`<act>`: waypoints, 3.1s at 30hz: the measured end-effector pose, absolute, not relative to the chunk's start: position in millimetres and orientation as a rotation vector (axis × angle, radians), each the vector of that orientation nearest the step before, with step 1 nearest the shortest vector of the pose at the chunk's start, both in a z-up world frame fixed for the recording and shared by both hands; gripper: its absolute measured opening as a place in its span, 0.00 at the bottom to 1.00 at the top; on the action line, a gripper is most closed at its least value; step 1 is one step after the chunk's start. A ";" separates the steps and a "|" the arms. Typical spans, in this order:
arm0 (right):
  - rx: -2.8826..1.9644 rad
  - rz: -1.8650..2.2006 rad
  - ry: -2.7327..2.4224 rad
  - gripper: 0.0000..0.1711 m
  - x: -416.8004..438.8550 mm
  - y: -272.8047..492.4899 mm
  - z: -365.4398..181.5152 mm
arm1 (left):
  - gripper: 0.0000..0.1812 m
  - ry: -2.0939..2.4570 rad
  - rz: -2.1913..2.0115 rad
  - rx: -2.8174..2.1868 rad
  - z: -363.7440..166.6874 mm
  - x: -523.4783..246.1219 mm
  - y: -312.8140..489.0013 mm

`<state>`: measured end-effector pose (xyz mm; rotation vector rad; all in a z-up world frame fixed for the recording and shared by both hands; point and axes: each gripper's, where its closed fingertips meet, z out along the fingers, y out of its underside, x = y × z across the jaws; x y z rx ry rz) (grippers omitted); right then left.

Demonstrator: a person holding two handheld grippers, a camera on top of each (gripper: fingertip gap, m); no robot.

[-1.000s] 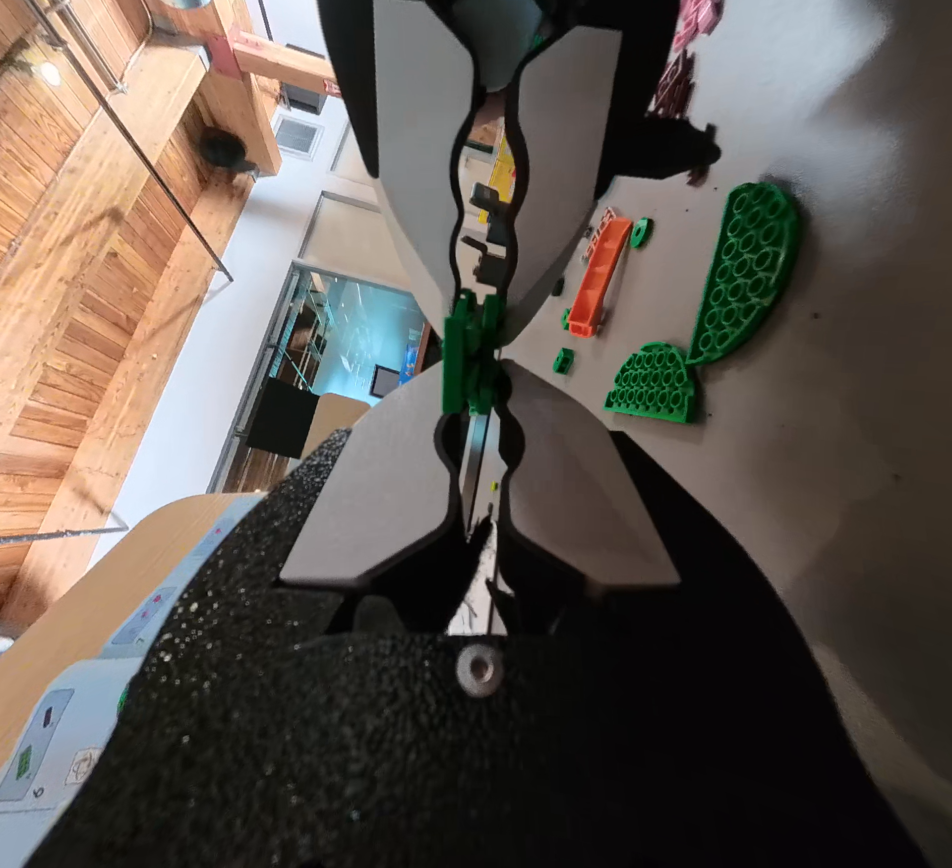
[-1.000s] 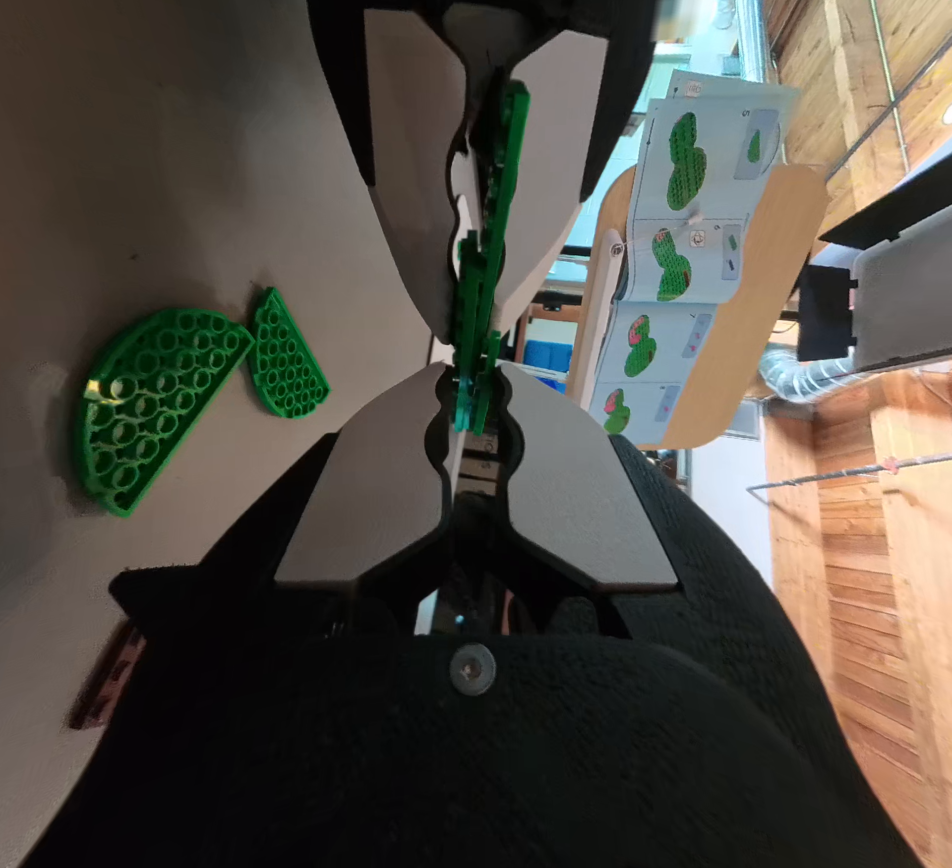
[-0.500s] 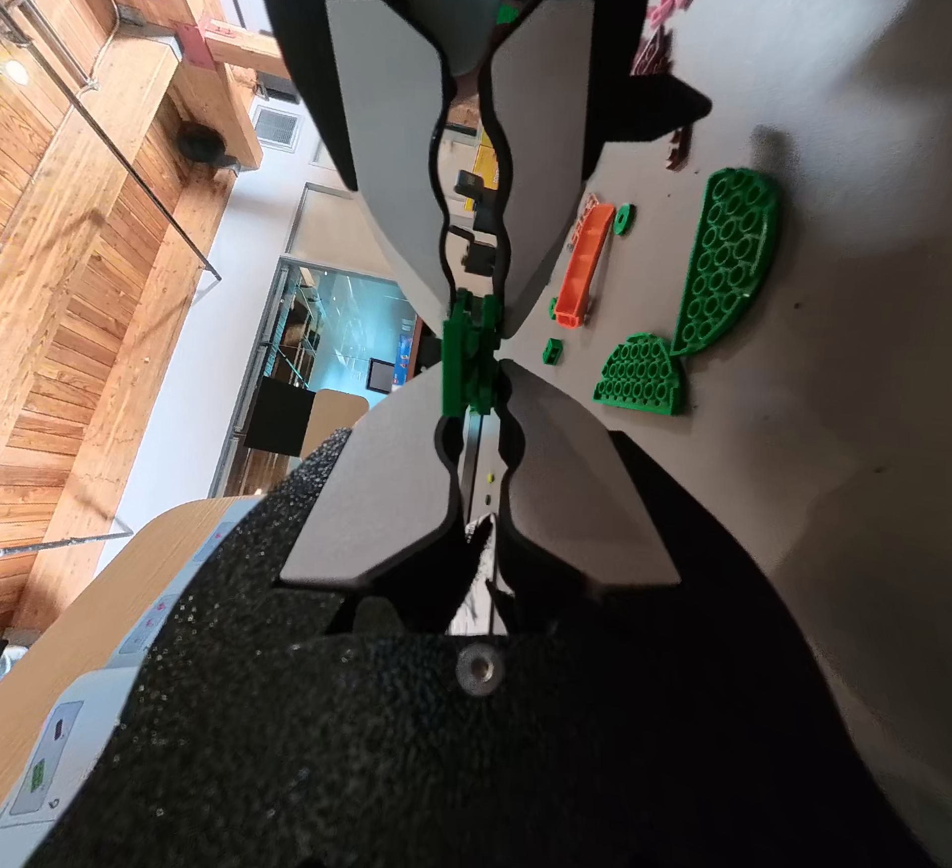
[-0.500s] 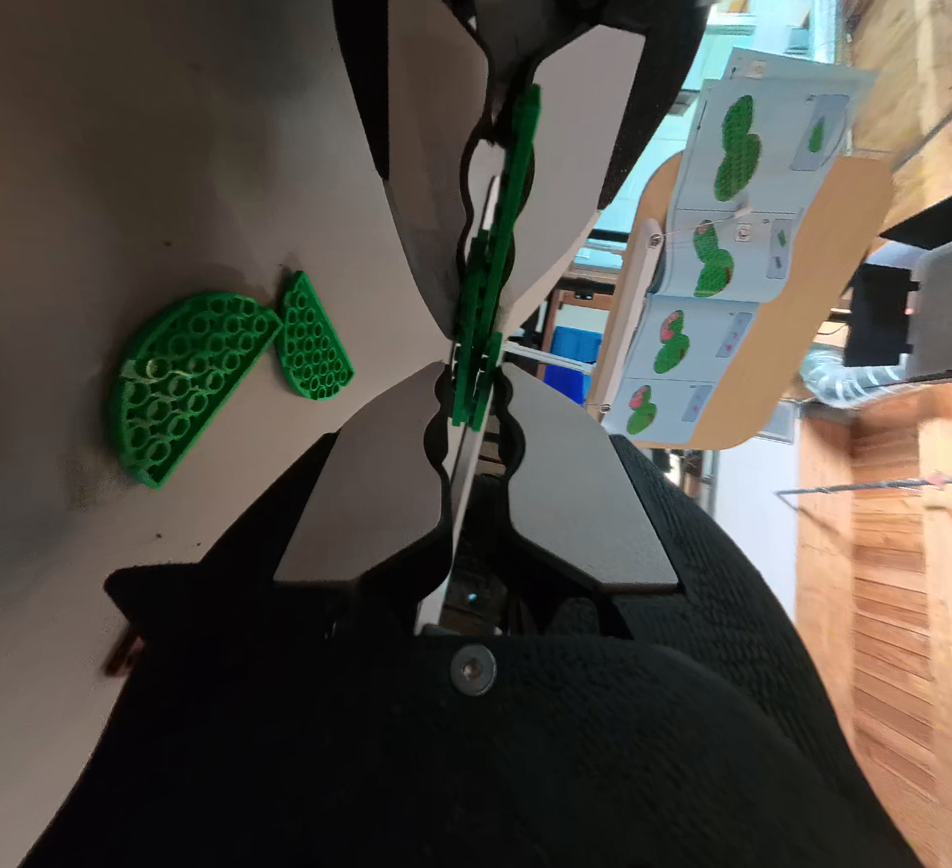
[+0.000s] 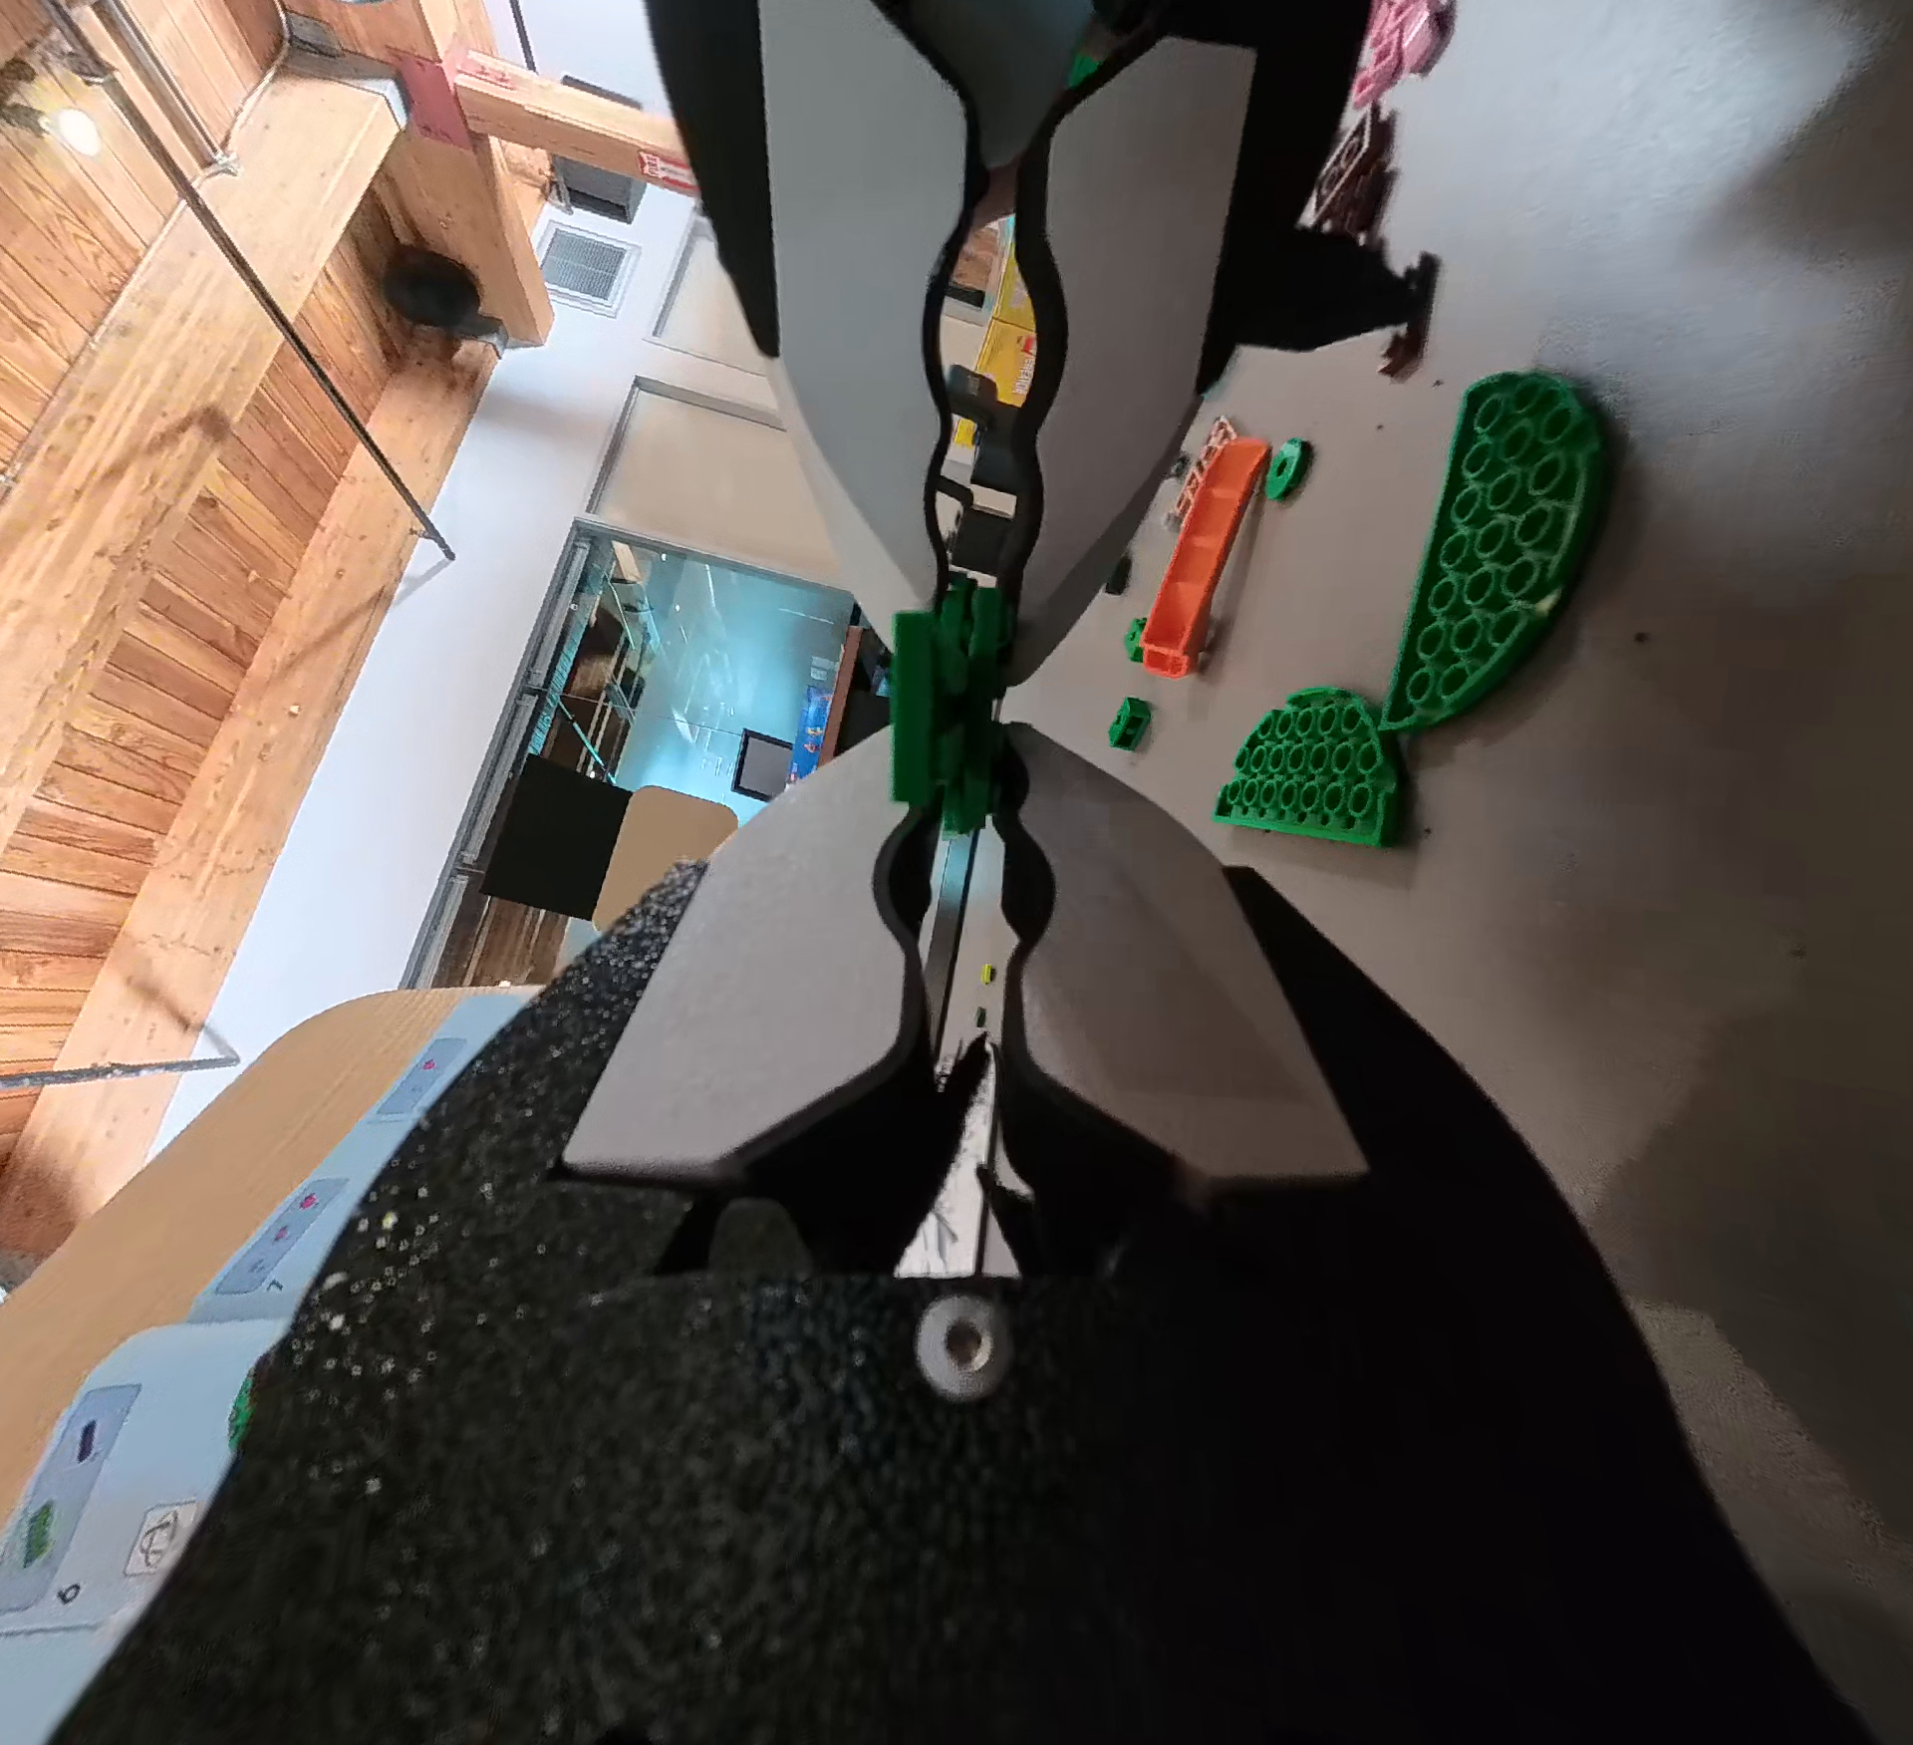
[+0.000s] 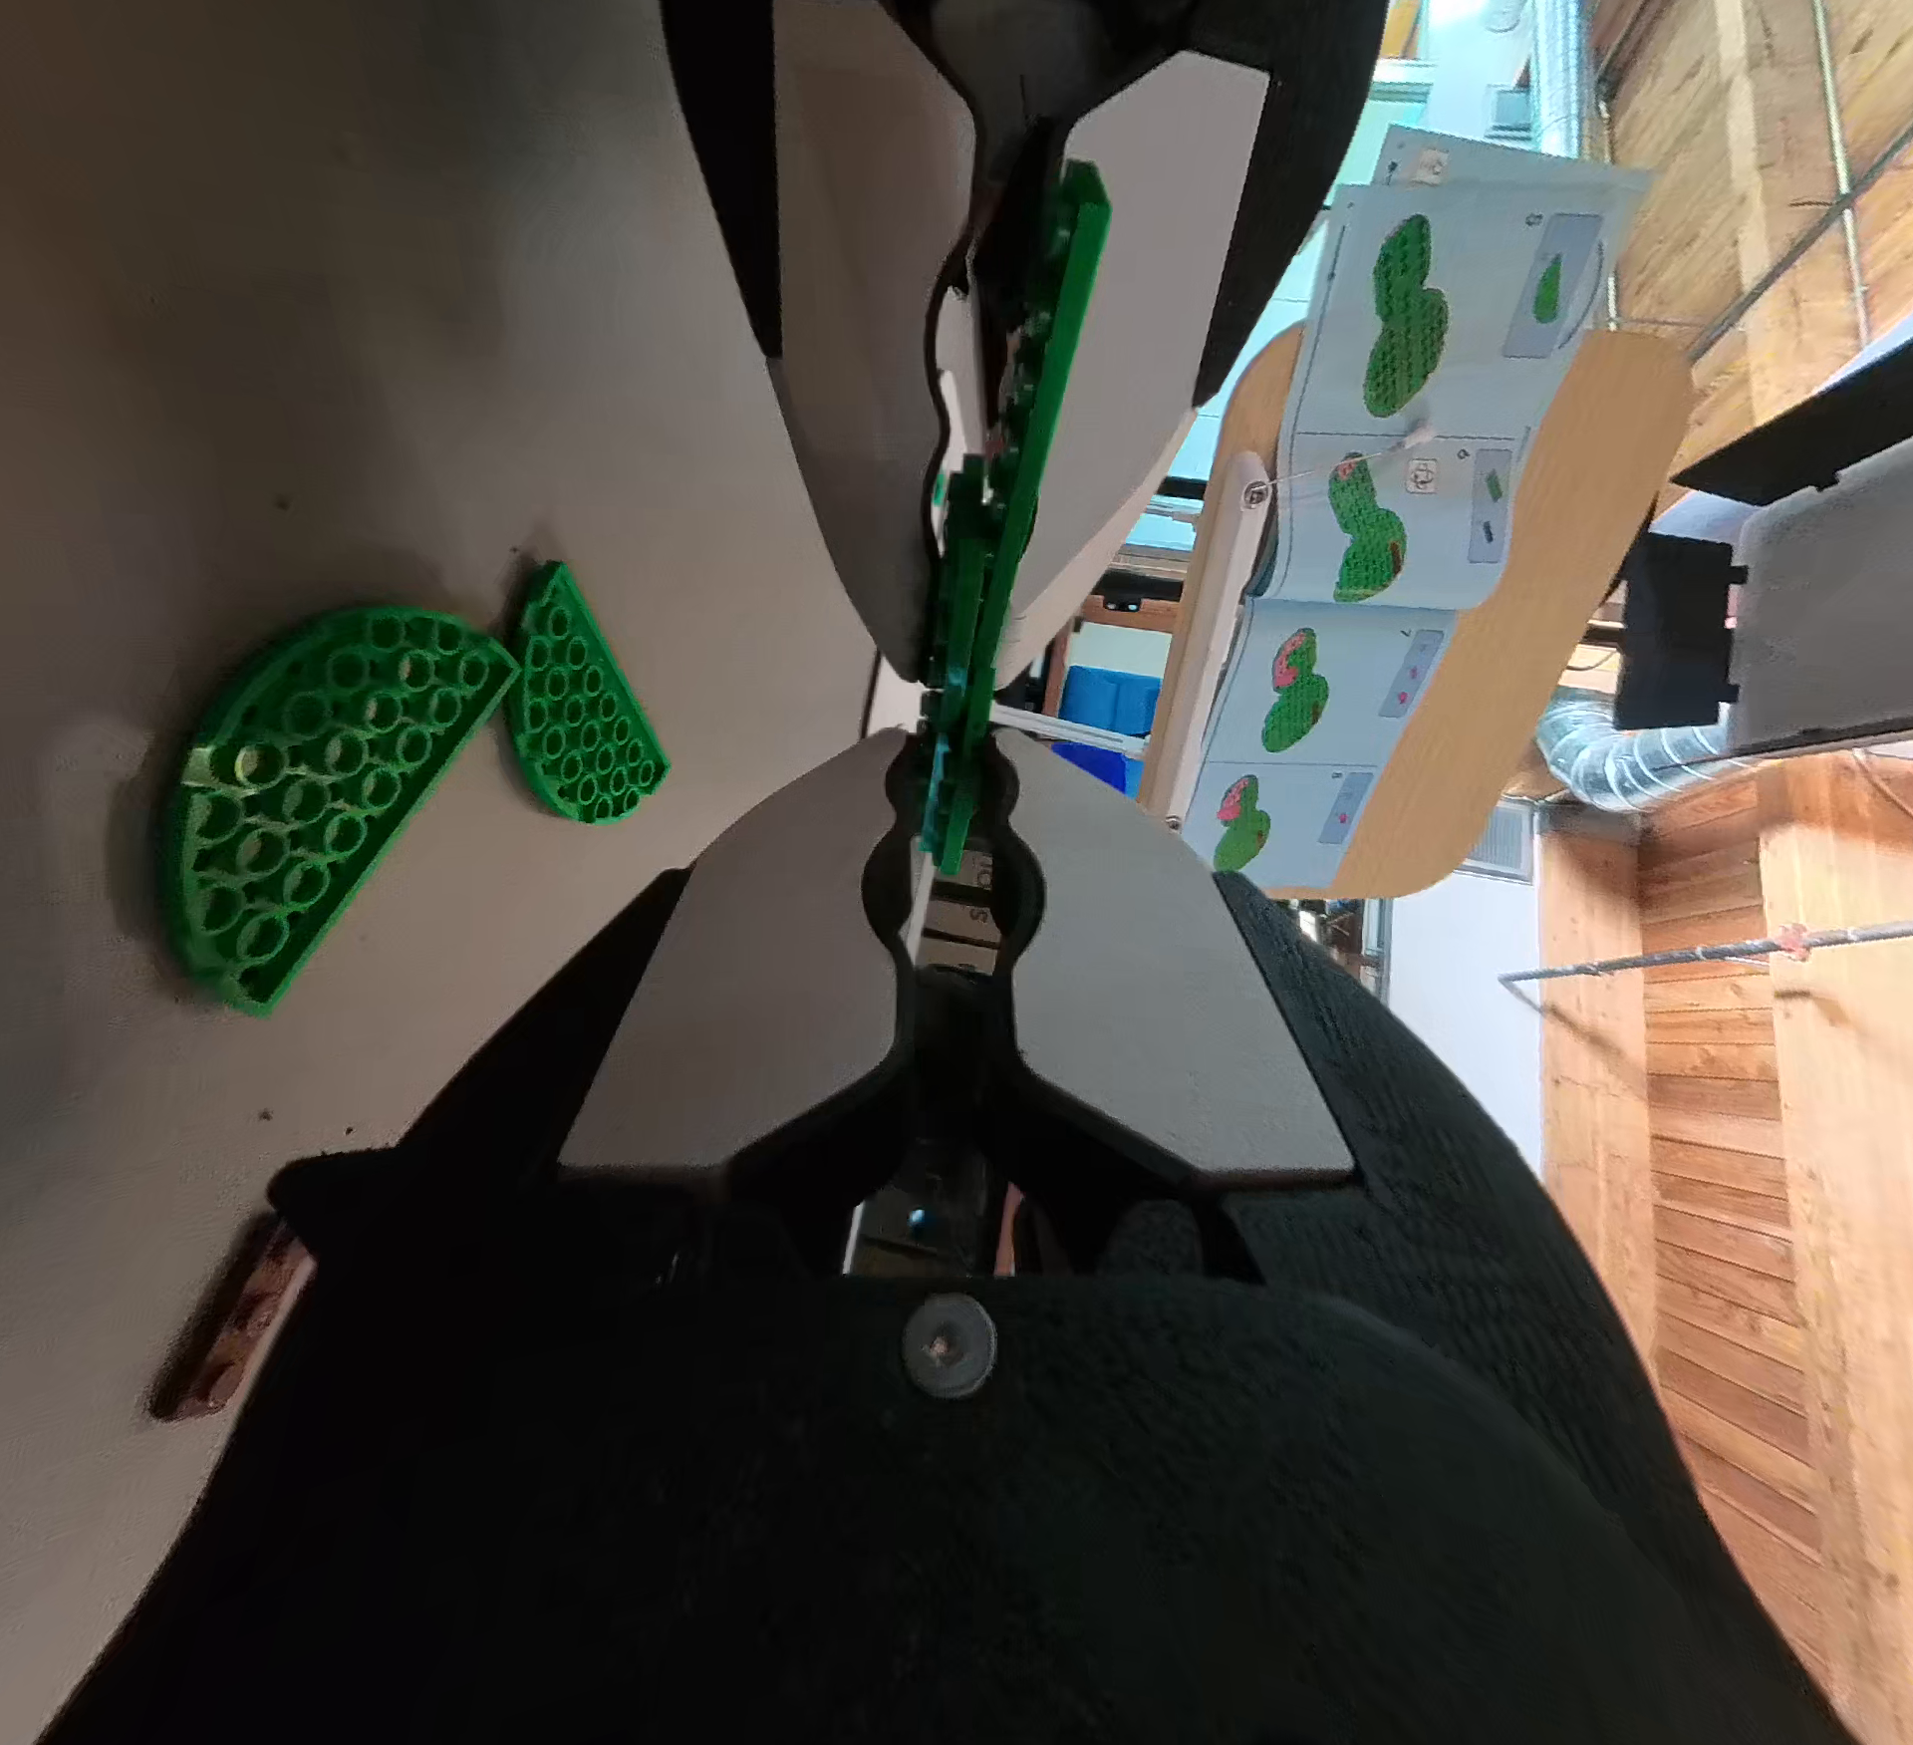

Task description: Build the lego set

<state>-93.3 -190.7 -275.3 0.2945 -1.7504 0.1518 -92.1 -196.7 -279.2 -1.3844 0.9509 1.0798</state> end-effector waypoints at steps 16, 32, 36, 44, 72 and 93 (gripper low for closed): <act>0.209 0.214 -1.808 0.05 -94.4 -192.1 -277.1 | 0.05 0.933 1.023 -1.410 -281.3 -92.8 -197.8; 0.213 0.211 -1.815 0.06 -95.5 -195.0 -284.4 | 0.05 0.900 0.890 -1.495 -289.2 -91.1 -196.0; 0.209 0.223 -1.809 0.05 -95.0 -196.0 -280.7 | 0.05 0.925 0.962 -1.450 -284.7 -90.5 -197.4; 0.183 0.199 -1.841 0.05 -96.9 -195.1 -283.0 | 0.05 0.934 0.962 -1.452 -286.7 -92.5 -196.9; 0.180 0.175 -1.808 0.06 -99.8 -194.7 -277.8 | 0.05 0.933 0.948 -1.417 -279.6 -88.2 -197.0; 0.162 0.274 -1.734 0.22 -91.9 -185.0 -255.2 | 0.05 0.886 0.973 -1.346 -265.7 -87.8 -199.3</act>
